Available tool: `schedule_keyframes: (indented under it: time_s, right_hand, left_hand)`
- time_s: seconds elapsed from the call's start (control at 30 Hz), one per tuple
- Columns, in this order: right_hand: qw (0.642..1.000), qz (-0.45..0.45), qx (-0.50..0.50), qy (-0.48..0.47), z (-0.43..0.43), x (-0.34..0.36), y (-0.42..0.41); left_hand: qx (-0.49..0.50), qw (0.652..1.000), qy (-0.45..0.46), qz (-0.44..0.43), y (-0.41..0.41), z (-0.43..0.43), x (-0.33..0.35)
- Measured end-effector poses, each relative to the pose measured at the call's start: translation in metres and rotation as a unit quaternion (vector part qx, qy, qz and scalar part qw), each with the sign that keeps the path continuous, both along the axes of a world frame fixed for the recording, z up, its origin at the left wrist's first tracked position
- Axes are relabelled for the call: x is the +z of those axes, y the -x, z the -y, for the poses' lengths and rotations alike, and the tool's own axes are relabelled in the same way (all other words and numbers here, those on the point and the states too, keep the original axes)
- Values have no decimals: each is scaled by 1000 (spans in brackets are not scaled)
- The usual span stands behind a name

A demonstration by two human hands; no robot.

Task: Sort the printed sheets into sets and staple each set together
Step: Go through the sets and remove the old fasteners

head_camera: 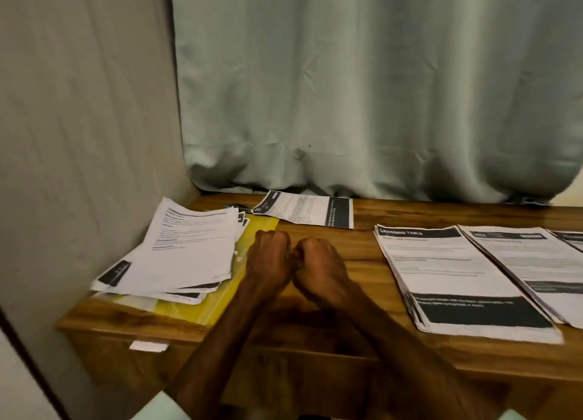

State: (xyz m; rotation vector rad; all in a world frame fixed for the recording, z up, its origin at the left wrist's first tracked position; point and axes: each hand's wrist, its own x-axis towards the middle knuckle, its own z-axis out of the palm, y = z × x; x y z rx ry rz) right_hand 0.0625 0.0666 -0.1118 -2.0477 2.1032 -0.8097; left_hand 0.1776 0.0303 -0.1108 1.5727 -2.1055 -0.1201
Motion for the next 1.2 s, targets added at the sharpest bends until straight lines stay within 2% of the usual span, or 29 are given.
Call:
schedule_keyframes:
  time_s: [0.1,0.2,0.33,0.47,0.57,0.67,0.8,0.97,1.2]
  right_hand:
    - [999,21,48,12,19,-3,-33]
    - [993,49,81,64,37,-9,-58]
    - [986,128,73,80,65,-16,-85]
    - [983,173,46,26,92,-24,-97]
    - [973,231,9,-17,109,-21,-102]
    - [944,317,-21,-86,129,-11,-103]
    - [887,419,3,-192,150,6,-98]
    - [867,409,24,-283,162,16,-95]
    - [814,477,60,-325,161,13,-95]
  left_hand:
    - [50,999,11,8,-36,11,5]
    - [89,996,24,-1,-65,18,6]
    - [134,991,12,19,-97,26,8]
    - [150,984,-75,62,-120,34,5]
    - [149,978,-83,121,-132,40,-4]
    - [154,974,-62,154,-138,46,-6]
    - [150,972,-34,176,-137,52,-7]
    - [157,966,-9,203,-133,56,-10]
    - [161,963,6,214,-134,60,-7]
